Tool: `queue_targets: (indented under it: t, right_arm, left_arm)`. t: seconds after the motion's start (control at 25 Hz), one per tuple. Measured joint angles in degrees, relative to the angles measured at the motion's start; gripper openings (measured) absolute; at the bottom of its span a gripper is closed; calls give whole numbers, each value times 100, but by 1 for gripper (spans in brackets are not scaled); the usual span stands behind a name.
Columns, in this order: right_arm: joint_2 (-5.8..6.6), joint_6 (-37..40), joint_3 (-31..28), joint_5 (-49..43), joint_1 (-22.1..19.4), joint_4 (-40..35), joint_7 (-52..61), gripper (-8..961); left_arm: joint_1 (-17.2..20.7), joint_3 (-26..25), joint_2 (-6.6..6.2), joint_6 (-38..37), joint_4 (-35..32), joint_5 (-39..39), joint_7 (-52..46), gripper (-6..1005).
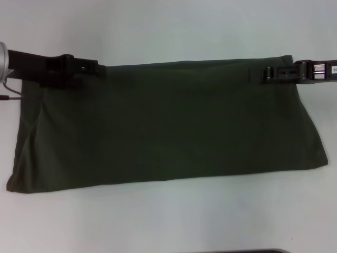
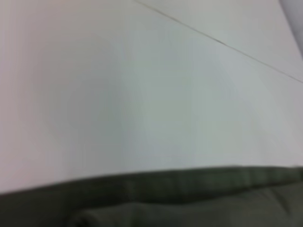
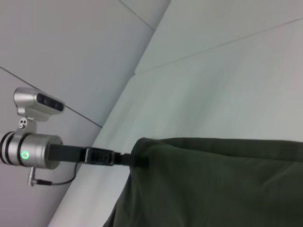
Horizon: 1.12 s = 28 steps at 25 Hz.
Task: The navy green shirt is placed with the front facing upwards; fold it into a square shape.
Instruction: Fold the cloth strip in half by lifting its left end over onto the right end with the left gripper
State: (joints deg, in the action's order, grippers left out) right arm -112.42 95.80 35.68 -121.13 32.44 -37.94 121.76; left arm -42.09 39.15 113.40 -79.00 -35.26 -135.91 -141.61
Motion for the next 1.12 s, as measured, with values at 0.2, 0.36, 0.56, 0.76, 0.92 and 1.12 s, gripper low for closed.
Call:
queue_targets:
  t: [0.2,0.36,0.56,0.76,0.92,1.12]
  right_arm:
    - [-1,0,0,-4,-48,3,3,915]
    - [-12,0,0,-7,-62,3,32,915]
    - [-16,0,0,-7,-56,1,49,915]
    - [-14,0,0,-7,-40,-3,74,915]
    - [-5,19,0,-5,-35,-32,128,915]
    - [10,14,5,-5,-36,-49,146,915]
  left_arm:
    - [7,250,4,648,57,-71,-103,872]
    - [41,264,-51,792,51,-127,-161,872]
    - [49,226,-87,854,-1,-286,-241,872]
    - [99,192,-131,808,-156,-327,-302,872]
    - [351,-274,-136,-126,-847,-256,-282,872]
    - [448,-662,-318,-1590,-988,-189,-206,872]
